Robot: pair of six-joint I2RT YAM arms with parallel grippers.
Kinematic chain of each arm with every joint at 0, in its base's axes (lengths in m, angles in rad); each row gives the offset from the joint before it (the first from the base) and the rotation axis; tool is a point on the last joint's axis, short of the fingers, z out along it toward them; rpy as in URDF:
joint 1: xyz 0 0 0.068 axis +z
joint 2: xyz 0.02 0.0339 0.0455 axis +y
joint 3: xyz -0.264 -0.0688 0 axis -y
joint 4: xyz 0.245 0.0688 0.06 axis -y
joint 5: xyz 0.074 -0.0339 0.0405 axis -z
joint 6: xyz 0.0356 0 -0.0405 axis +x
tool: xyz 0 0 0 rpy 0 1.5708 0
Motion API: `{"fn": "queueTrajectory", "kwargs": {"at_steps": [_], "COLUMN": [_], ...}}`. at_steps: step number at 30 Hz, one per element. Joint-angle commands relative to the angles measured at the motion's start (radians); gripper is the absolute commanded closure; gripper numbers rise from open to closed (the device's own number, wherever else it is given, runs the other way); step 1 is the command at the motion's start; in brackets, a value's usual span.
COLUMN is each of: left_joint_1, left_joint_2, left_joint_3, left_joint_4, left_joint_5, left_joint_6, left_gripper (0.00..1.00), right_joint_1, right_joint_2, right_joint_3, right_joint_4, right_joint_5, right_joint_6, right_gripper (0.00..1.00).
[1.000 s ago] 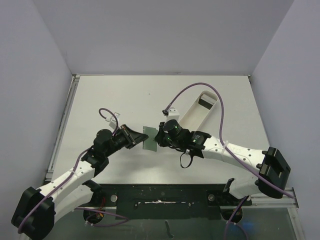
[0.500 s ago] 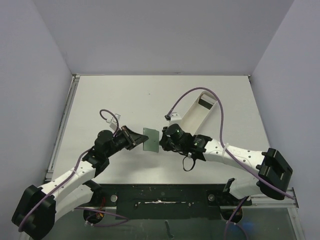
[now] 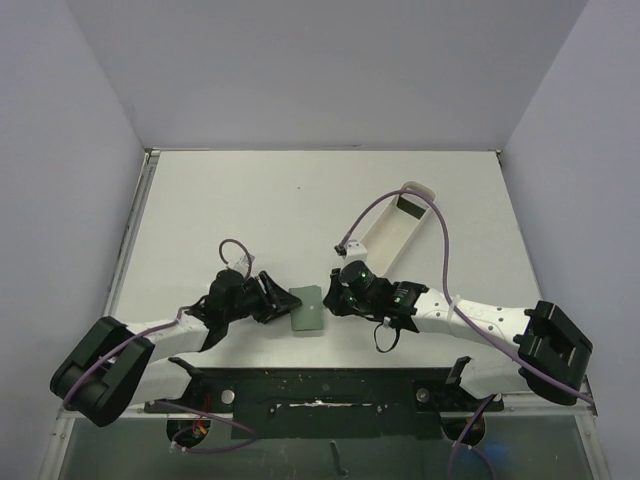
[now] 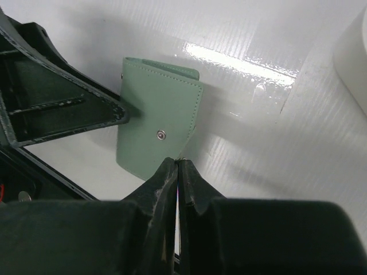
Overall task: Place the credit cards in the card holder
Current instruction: Open the card holder at the center of the board.
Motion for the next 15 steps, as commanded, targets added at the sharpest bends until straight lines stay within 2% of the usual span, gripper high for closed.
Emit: {"fn": "queueTrajectory", "kwargs": {"at_steps": [1,5,9,12,15], "left_joint_1": [-0.006,-0.005,-0.005,-0.003,0.001], "left_joint_2": [0.028,-0.003,-0.065,-0.108,-0.137], "left_joint_3": [0.102,0.201,0.258,0.284,0.271], "left_joint_4": [-0.088,-0.334,-0.478,-0.522,-0.474], "left_joint_5": [0.033,-0.058,-0.135,-0.144,-0.102], "left_joint_6": [0.094,0.204,0.252,0.275,0.270], "left_gripper": [0.52,0.49,0.46,0.43,0.40], "right_joint_1": [0.006,0.008,0.010,0.012,0.014], "right_joint_2": [-0.031,-0.054,-0.089,-0.110,-0.116], "right_joint_3": [0.024,0.039,0.040,0.037,0.025], "right_joint_4": [0.079,0.062,0.076,0.096,0.125], "right_joint_5": [-0.006,0.000,-0.028,-0.039,-0.040], "right_joint_6": [0.022,0.028,0.063,0.093,0.104], "right_gripper": [1.00,1.00,1.00,1.00,1.00]}}
